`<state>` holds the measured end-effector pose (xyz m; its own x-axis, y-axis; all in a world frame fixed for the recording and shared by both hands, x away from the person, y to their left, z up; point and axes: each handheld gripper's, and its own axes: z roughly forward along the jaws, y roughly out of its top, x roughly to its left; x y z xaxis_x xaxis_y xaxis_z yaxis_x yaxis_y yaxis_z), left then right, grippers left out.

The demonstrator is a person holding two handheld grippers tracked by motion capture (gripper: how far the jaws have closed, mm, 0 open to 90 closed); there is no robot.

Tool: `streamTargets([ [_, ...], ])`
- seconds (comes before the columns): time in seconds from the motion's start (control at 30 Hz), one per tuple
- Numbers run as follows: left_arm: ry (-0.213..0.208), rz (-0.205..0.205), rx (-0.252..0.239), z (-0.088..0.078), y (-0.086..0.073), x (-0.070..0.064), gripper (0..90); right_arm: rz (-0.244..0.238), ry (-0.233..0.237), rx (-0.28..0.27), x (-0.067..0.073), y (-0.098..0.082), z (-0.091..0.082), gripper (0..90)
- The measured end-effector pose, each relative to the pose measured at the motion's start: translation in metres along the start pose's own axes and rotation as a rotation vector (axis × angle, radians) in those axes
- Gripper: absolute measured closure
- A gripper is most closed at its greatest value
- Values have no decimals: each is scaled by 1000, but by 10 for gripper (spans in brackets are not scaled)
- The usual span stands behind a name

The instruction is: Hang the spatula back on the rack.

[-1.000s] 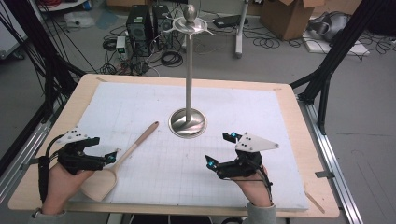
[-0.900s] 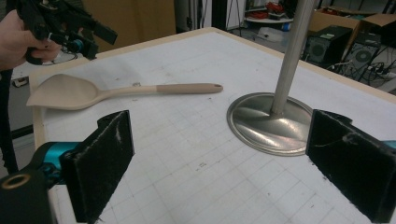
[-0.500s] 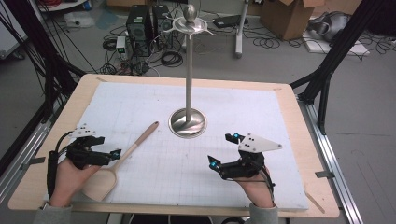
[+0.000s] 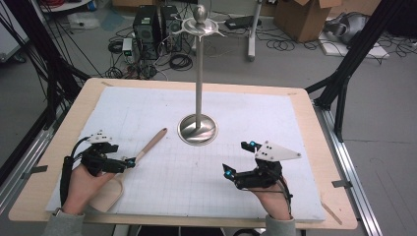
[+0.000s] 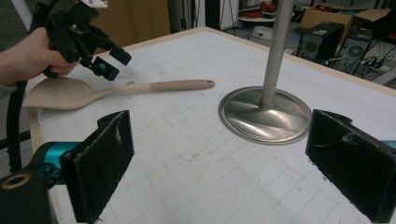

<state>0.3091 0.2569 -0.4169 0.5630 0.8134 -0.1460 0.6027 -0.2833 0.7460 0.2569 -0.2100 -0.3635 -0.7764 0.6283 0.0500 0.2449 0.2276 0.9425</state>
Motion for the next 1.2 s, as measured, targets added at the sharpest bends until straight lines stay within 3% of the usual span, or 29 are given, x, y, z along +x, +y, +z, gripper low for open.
streamTargets([
  [0.13,2,9,36,6,-1,0,112,0,-1,-1,-1,0,-1,70],
  [0.67,0,18,95,18,-2,-5,135,-1,7,9,-1,0,-1,69],
  [1.0,33,43,138,22,-2,-8,306,0,4,5,-1,0,-3,69],
  [1.2,51,66,160,24,-2,-11,357,-2,5,7,-1,0,-3,69],
])
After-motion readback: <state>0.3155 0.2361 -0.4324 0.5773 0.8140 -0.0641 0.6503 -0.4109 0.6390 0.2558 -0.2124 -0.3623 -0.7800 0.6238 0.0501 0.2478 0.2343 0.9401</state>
